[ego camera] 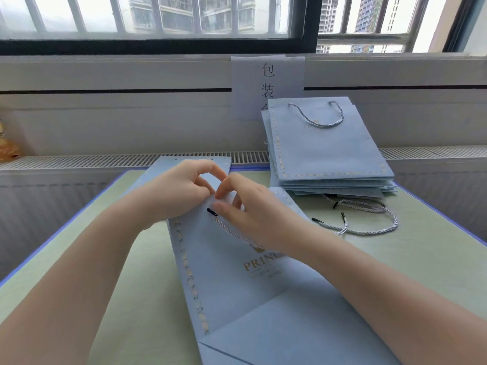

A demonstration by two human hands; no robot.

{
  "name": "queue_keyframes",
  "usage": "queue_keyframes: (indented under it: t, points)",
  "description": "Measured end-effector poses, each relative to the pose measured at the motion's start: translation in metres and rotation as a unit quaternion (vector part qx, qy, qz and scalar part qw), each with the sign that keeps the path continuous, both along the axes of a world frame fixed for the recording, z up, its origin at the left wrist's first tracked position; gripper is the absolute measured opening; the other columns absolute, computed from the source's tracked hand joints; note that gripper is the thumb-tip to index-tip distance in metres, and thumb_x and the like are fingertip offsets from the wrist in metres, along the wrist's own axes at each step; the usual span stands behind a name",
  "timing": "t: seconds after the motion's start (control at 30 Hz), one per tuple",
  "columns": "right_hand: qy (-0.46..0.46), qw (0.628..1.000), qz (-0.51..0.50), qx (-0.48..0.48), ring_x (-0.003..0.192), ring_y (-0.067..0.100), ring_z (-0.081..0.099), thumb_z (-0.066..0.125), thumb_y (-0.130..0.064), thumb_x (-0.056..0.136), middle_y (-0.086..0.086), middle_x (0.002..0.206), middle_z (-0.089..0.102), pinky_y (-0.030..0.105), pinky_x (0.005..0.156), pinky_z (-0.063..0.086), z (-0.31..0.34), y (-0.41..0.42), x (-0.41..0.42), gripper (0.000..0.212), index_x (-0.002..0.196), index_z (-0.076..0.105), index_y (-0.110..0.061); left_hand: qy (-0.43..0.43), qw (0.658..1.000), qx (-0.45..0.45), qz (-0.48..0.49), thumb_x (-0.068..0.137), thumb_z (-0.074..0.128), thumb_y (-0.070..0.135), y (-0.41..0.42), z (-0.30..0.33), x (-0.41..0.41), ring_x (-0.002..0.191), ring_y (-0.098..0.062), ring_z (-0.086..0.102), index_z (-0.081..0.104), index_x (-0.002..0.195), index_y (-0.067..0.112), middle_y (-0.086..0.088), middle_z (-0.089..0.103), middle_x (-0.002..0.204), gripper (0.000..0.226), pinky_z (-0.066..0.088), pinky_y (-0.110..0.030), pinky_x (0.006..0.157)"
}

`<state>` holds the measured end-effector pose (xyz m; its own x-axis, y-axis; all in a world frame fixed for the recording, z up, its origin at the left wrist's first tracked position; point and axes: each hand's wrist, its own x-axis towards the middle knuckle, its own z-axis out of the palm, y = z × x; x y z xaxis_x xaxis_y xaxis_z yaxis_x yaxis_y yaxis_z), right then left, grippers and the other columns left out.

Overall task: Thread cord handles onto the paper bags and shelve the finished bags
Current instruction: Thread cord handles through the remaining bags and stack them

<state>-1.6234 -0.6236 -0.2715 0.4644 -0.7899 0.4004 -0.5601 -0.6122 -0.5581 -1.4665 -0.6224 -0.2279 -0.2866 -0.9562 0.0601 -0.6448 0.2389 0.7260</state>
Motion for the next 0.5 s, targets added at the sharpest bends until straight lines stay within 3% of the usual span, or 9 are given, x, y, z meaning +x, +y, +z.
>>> queue_keyframes:
  t: [0.1,0.2,0.3,0.37,0.43,0.5]
  points:
    - [0.032,0.999,0.007,0.008,0.072,0.005,0.047,0.064,-0.028,0.088,-0.005,0.092,0.048,0.014,0.065,0.033,-0.0034,-0.0025,-0.0021,0.015,0.084,0.050,-0.024,-0.042,0.998,0.016,-0.035,0.087,0.058,0.013,0.0016,-0.0021,0.0021,0.081,-0.026,0.063,0.060,0.103,0.034,-0.001,0.073,0.085,0.026,0.046,-0.040,0.080]
    - [0.057,0.998,0.005,0.013,0.079,0.009,0.045,0.065,-0.028,0.086,-0.007,0.095,0.044,0.019,0.071,0.031,-0.0061,-0.0028,-0.0027,0.016,0.080,0.051,-0.027,-0.059,0.996,0.037,-0.053,0.075,0.071,0.021,0.0020,-0.0017,0.0058,0.090,-0.023,0.065,0.057,0.106,0.038,0.000,0.073,0.087,0.037,0.048,-0.042,0.090]
    - [0.058,0.998,0.013,0.010,0.083,0.001,0.043,0.066,-0.026,0.085,-0.009,0.100,0.043,0.015,0.075,0.030,-0.0086,-0.0049,-0.0036,0.015,0.080,0.052,-0.030,-0.052,0.997,0.040,-0.049,0.081,0.068,0.007,0.0025,-0.0010,0.0070,0.087,-0.022,0.066,0.058,0.108,0.034,0.000,0.072,0.087,0.039,0.050,-0.040,0.085]
    - [0.051,0.999,0.019,0.002,0.081,-0.005,0.043,0.066,-0.025,0.085,-0.011,0.097,0.043,0.014,0.074,0.030,-0.0090,-0.0063,-0.0044,0.016,0.079,0.053,-0.031,-0.053,0.997,0.035,-0.041,0.083,0.066,0.007,0.0027,-0.0003,0.0060,0.078,-0.014,0.066,0.062,0.106,0.030,0.003,0.073,0.085,0.033,0.051,-0.031,0.077]
    - [0.046,0.999,0.014,-0.005,0.078,-0.007,0.043,0.066,-0.026,0.085,-0.014,0.091,0.042,0.015,0.072,0.031,-0.0079,-0.0064,-0.0044,0.017,0.078,0.052,-0.033,-0.064,0.998,0.007,-0.010,0.087,0.060,0.009,0.0017,0.0008,0.0040,0.067,-0.005,0.061,0.069,0.096,0.026,0.006,0.072,0.079,0.021,0.045,-0.019,0.066]
    - [0.041,0.999,0.006,-0.011,0.076,-0.006,0.042,0.065,-0.027,0.085,-0.017,0.084,0.041,0.016,0.069,0.031,-0.0068,-0.0062,-0.0037,0.017,0.078,0.051,-0.032,-0.068,0.997,-0.010,0.026,0.090,0.053,0.008,0.0006,0.0026,0.0036,0.070,-0.008,0.059,0.073,0.084,0.022,0.001,0.072,0.081,0.025,0.044,-0.022,0.067]
